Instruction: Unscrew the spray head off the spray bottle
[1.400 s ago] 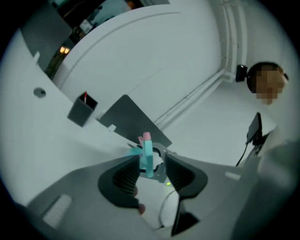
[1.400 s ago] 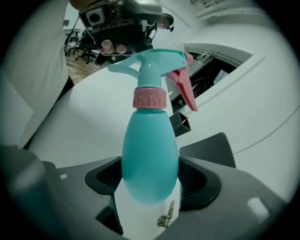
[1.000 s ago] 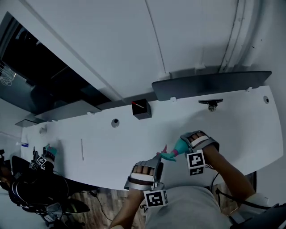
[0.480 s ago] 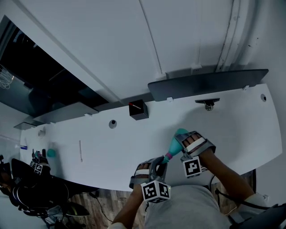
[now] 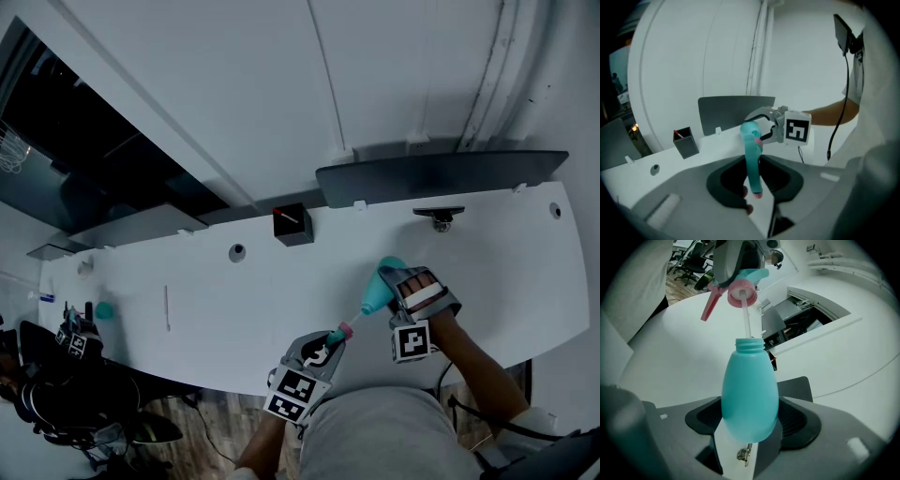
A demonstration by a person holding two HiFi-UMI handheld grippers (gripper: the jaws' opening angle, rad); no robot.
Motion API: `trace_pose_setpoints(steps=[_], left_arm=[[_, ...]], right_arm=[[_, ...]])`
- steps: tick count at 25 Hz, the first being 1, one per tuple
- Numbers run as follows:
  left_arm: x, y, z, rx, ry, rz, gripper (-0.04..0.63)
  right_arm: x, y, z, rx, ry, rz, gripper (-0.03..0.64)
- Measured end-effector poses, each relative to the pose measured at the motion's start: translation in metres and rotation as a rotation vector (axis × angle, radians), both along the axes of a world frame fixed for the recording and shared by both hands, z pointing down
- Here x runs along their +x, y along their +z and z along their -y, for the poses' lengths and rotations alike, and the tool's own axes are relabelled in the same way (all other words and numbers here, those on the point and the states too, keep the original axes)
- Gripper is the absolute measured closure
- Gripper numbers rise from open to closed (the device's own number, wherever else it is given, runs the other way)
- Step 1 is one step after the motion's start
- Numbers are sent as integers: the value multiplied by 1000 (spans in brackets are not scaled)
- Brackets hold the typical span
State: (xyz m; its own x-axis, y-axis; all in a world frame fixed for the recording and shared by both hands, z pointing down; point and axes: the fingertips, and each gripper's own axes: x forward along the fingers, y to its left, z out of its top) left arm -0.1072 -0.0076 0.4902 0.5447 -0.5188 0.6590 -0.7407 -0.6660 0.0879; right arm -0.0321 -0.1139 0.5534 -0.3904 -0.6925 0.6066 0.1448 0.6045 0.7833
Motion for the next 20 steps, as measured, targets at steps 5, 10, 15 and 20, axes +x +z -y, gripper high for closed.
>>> trace_pose_setpoints(steps=[5,10,15,20], left_arm=[[-13,-29,-6,10,-34,-86,512],[-75,-50,3,75,-265,-151,512],[-100,-44,20,177,-442,-129,512],[-52,-26,46,240,-466,-113,512]], right_arm=[[13,-3,17,2,80,64,244],[36,-11,36,-104,297,328,244],[46,-26,21,-325,488,721,244],[10,-49,-11,-538,509,1045,244]])
